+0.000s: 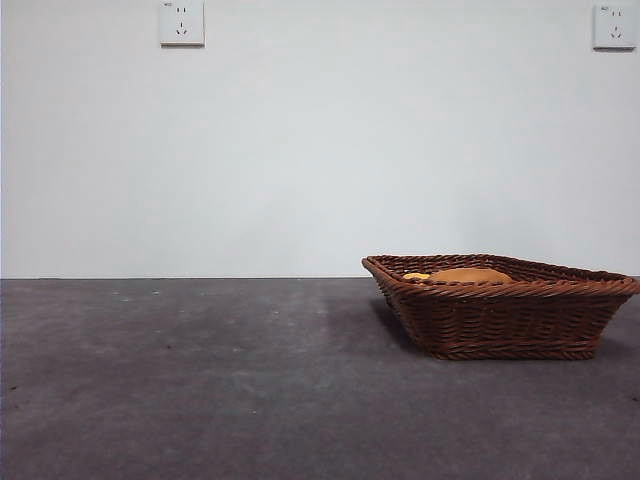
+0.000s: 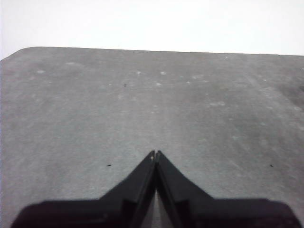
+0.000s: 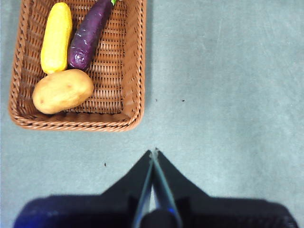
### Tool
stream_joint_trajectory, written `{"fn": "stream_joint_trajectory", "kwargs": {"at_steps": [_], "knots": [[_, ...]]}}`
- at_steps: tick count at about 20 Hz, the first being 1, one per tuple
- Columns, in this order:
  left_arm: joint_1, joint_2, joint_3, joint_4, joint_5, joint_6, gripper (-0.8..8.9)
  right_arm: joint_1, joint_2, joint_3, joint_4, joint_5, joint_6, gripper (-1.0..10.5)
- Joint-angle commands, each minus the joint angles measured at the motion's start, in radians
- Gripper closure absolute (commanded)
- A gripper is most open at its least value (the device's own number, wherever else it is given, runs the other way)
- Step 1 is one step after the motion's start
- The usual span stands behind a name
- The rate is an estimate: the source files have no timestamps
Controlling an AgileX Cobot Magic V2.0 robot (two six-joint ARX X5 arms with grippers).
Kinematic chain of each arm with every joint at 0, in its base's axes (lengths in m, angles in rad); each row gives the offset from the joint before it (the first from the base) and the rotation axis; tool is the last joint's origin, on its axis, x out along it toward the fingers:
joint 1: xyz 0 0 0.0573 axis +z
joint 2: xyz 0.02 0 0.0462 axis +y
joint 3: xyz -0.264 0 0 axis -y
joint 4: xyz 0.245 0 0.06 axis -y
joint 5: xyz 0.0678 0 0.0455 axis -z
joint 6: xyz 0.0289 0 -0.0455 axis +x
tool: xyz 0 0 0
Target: Help me put the vegetables on the table into the basket
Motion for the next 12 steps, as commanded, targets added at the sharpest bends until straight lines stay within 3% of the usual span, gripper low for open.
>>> {"fn": "stream_joint_trajectory", "kwargs": {"at_steps": [1,12], "knots": [[0.004,-0.002,-0.01,0.004,0.002,-0.011,8.17,0.0,0.003,-0.01,-0.023,0.001,0.01,9.5],[0.004,0.001,-0.01,0.01,0.024,-0.014,8.17,0.0,0.003,-0.01,-0.023,0.001,0.01,9.5]]}}
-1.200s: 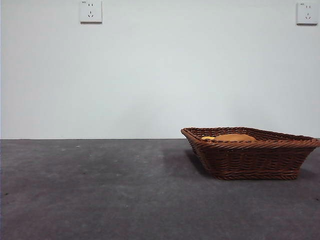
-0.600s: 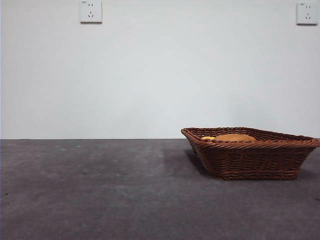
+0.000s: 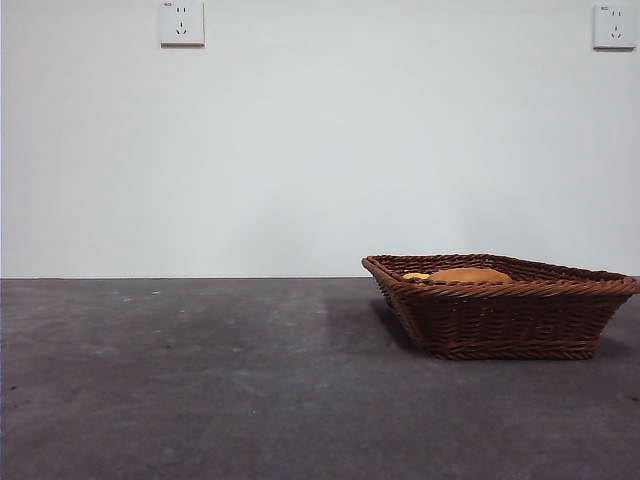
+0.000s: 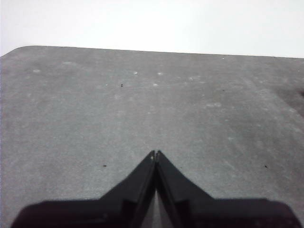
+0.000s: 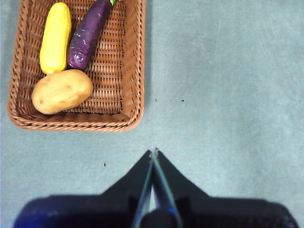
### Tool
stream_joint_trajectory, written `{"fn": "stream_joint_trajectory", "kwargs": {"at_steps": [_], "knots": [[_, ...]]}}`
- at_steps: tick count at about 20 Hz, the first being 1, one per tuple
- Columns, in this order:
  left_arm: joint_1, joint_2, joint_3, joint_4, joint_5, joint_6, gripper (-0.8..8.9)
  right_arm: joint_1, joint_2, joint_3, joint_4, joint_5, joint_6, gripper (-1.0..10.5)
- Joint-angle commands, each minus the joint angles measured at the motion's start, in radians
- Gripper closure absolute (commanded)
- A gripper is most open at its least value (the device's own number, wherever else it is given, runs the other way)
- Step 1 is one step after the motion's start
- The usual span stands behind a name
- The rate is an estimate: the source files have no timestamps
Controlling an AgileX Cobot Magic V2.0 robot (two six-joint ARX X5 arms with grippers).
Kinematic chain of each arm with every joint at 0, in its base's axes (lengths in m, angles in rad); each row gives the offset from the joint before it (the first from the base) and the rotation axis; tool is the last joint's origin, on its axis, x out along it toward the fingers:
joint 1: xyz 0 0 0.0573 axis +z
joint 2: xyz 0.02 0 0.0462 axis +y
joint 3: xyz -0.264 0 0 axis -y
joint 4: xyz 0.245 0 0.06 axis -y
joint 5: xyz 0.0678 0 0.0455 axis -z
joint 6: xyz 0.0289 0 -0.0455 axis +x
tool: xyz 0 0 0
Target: Help me put the vegetables on the table into the basket
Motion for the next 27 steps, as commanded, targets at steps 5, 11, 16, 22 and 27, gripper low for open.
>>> {"fn": "stream_joint_trajectory", "kwargs": {"at_steps": [5,11,16,22,27], "knots": [[0.003,0.019,-0.01,0.007,0.003,-0.004,8.17,0.0,0.003,-0.01,-0.023,0.001,0.01,9.5],[0.003,0.036,-0.01,0.007,0.003,-0.004,8.17,-0.086,-0.102,-0.01,-0.023,0.008,0.007,9.5],[0.003,0.049,-0.01,0.007,0.004,-0.004,8.17,-0.306,-0.326,-0.205,0.224,0.084,-0.131,9.5],[0.003,0.049,-0.01,0.007,0.003,-0.004,8.17,-0.431,-0.797,-0.971,1.084,-0.204,-0.191,9.5],[0.003,0.049,-0.01,0.006,0.003,-0.004,8.17,-0.44,-1.104,-1.369,1.258,-0.336,-0.192,9.5]]}}
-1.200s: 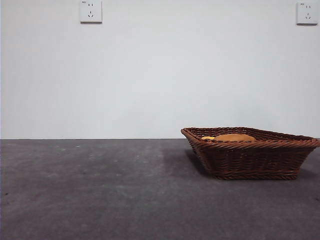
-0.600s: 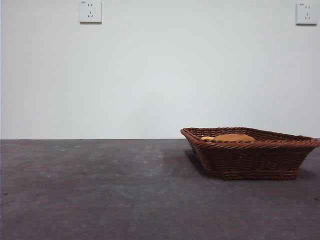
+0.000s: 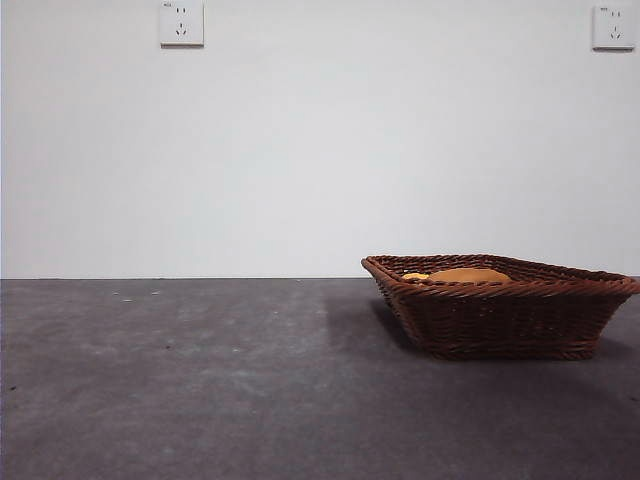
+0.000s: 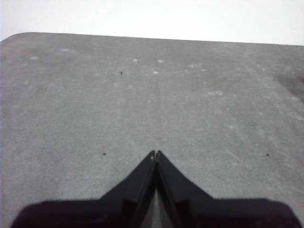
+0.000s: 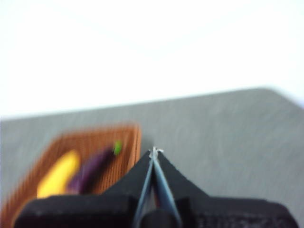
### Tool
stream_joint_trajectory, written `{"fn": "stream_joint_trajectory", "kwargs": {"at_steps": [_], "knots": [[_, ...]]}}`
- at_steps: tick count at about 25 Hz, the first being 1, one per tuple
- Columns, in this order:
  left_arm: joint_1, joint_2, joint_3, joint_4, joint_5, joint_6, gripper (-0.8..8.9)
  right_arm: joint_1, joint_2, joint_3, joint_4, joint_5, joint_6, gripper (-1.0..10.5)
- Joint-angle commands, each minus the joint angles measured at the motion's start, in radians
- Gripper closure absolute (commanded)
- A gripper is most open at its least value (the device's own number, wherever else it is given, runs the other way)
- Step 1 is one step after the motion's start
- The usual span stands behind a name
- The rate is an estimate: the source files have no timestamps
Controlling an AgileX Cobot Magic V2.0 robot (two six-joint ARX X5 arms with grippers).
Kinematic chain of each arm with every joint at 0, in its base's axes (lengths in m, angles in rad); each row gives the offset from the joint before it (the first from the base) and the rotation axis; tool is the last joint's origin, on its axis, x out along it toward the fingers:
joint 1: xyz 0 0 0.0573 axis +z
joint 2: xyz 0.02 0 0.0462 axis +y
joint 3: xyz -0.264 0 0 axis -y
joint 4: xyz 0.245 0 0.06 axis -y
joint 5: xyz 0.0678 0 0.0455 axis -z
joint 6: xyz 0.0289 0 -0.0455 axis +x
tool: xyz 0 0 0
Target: Help me put the vegetables on the table into the basket
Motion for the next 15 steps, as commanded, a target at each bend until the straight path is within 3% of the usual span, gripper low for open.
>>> {"fn": "stream_joint_trajectory", "kwargs": {"at_steps": [1,6,15], "knots": [[0.003,0.0,-0.01,0.006,0.003,-0.003,8.17,-0.002,-0.054,-0.089,0.01,-0.003,-0.006,9.5],[0.003,0.0,-0.01,0.006,0.003,-0.003,8.17,-0.002,-0.107,-0.176,0.009,-0.003,-0.007,9.5],[0.003,0.0,-0.01,0.006,0.003,-0.003,8.17,-0.002,-0.119,-0.179,-0.067,-0.003,-0.141,9.5]]}}
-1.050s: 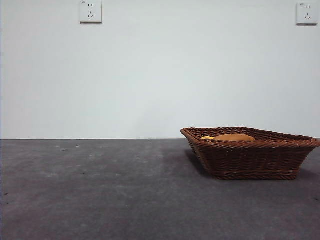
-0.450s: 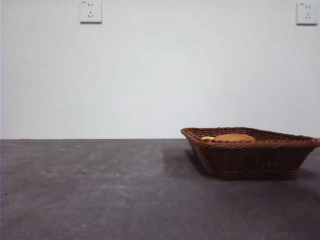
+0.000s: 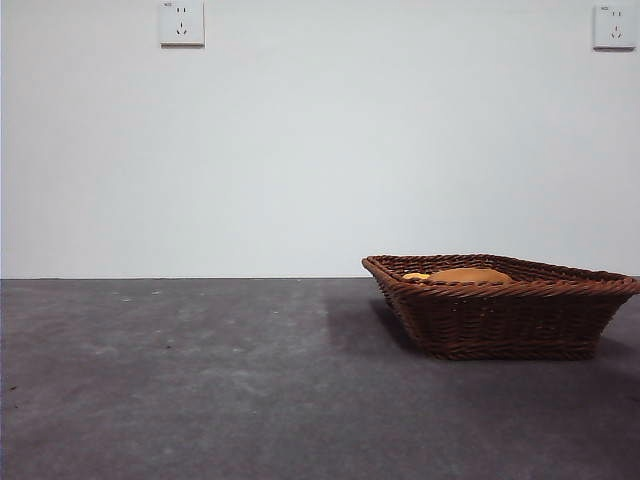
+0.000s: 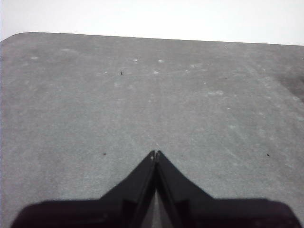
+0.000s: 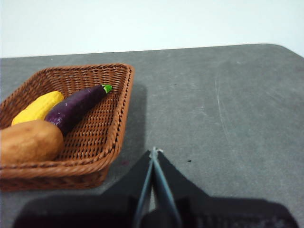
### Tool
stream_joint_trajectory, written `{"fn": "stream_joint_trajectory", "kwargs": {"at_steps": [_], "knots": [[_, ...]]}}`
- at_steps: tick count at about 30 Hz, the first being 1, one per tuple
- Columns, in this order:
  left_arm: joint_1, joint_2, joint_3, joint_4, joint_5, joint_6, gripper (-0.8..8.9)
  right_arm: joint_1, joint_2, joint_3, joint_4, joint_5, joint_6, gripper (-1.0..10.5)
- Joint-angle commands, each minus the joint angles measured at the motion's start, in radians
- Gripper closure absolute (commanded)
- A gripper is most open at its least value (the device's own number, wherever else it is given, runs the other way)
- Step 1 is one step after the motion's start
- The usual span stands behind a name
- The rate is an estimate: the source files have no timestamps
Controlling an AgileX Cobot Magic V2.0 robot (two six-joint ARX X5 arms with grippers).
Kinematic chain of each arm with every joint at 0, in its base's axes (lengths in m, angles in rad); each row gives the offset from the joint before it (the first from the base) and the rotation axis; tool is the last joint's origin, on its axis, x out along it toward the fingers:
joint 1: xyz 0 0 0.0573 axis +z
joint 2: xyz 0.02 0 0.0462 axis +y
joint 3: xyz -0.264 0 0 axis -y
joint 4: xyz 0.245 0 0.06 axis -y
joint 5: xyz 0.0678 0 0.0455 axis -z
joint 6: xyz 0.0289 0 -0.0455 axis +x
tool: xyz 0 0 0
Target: Help me put the vegetables on the table into the basket
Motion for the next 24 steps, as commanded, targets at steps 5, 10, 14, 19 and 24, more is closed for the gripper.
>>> {"fn": "stream_joint_trajectory", "kwargs": {"at_steps": [5,10,14,19,24], "knots": [[0.003,0.0,-0.01,0.006,0.003,-0.003,8.17,-0.002,-0.004,-0.01,-0.022,0.002,-0.122,9.5],[0.003,0.0,-0.01,0.006,0.003,-0.003,8.17,-0.002,-0.002,-0.01,-0.022,0.002,-0.121,9.5],[0.003,0.0,-0.01,0.006,0.003,-0.003,8.17,0.0,0.0,-0.01,-0.021,0.002,-0.122,9.5],[0.003,0.0,-0.01,0.006,0.003,-0.003,8.17,0.0,0.0,-0.01,-0.021,0.002,-0.122,9.5],[0.003,0.0,-0.01,0.006,0.003,-0.003,8.17,0.0,0.0,-0.01,-0.021,0.002,-0.122,9.5]]}}
